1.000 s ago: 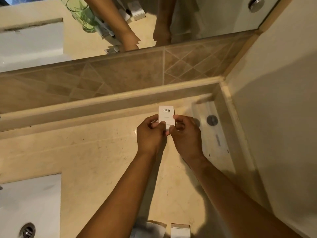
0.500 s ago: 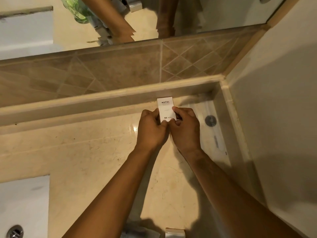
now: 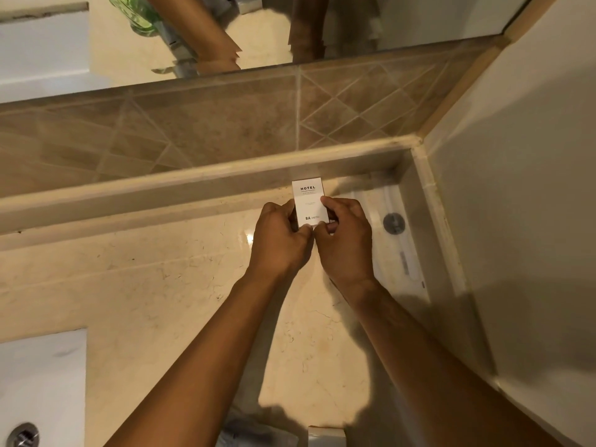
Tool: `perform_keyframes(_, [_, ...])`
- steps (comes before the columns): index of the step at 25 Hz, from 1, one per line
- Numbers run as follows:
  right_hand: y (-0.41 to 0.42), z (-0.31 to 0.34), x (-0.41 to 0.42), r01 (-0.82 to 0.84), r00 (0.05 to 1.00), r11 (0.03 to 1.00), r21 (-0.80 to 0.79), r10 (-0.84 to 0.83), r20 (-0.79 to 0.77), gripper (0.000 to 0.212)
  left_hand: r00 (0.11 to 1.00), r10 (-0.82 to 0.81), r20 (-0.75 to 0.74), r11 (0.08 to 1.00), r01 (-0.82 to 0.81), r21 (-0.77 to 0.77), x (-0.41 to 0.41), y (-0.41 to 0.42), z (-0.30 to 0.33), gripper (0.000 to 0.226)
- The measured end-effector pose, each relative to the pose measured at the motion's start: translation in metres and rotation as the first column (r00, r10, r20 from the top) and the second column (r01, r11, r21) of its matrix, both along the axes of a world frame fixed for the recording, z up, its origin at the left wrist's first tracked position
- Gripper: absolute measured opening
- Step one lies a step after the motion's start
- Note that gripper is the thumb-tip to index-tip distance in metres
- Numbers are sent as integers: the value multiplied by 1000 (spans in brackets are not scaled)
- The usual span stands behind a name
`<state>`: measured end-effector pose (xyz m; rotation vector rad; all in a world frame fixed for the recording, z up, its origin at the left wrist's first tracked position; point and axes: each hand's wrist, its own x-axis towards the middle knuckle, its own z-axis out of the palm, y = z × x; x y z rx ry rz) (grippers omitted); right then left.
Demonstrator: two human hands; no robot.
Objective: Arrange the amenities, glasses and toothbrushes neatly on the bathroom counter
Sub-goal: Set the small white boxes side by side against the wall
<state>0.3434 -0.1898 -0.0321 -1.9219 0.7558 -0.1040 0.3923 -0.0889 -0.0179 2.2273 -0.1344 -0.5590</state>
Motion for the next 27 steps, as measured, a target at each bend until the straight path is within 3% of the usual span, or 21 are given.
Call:
perform_keyframes(5, [-4, 13, -15, -37, 999, 998, -58, 37, 5, 48, 1000, 9, 20, 1000, -10, 20, -5, 9, 6, 19])
perform_keyframes(8, [-6, 28, -47, -12, 1000, 999, -48, 11, -10, 44, 999, 7, 40, 999, -9, 36, -22, 27, 18, 43])
perform_keyframes(10, [-3, 34, -78, -9, 998, 999, -35, 7, -57, 39, 999, -30, 40, 998, 27, 50, -42, 42, 26, 38])
perform_keyframes(14, [13, 37, -147, -29, 995, 998, -47, 25, -93, 34, 974, -225, -29, 966, 227, 126, -99, 69, 45, 18])
perform_keyframes(18, [28, 39, -212, -67, 978, 997, -49, 56, -202, 32, 868, -477, -140, 847, 496, 189, -151, 81, 59, 9])
perform_keyframes(23, [57, 36, -283, -72, 954, 997, 1, 69, -291, 29, 812, -555, -180, 749, 582, 315, -202, 88, 58, 23])
perform_keyframes(27, [71, 41, -303, -109, 917, 993, 52, 121, -380, 34, 856, -493, -154, 788, 515, 337, -231, 91, 53, 30])
